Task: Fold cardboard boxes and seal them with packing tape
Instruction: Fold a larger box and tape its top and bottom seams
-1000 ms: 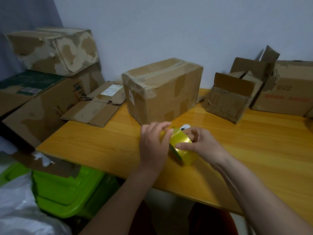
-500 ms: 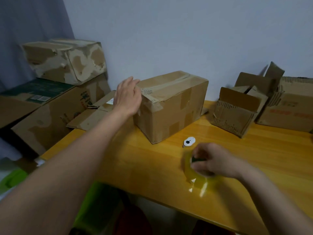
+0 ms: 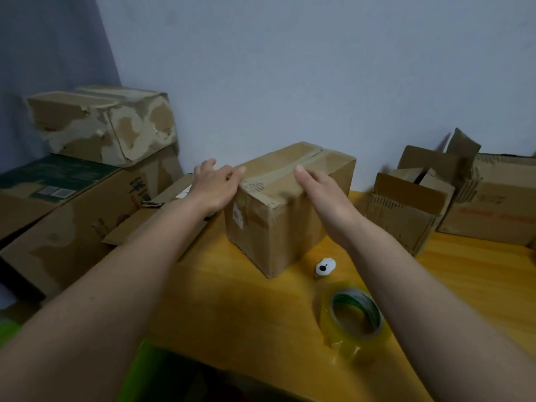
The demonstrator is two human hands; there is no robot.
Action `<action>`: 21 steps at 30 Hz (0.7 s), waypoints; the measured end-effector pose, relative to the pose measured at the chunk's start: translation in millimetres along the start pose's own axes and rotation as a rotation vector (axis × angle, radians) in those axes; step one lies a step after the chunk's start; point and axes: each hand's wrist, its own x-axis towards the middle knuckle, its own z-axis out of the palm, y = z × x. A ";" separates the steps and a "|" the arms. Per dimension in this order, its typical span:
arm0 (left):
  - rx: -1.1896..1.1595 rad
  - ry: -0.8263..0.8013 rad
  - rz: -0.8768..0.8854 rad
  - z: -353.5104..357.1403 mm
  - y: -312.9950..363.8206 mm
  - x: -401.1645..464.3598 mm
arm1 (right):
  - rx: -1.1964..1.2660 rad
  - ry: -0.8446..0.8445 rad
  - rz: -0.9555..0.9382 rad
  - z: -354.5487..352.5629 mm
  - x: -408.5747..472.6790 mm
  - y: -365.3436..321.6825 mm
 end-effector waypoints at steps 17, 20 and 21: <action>-0.420 0.078 -0.057 20.6 13.4 -86.3 | 0.244 -0.016 0.246 -13.6 12.7 16.6; -0.617 0.064 -0.027 29.6 7.7 -92.7 | 0.271 -0.018 0.198 -1.5 0.8 26.6; -0.649 0.062 -0.018 30.4 5.0 -94.6 | 0.281 0.008 0.172 1.4 -2.5 28.9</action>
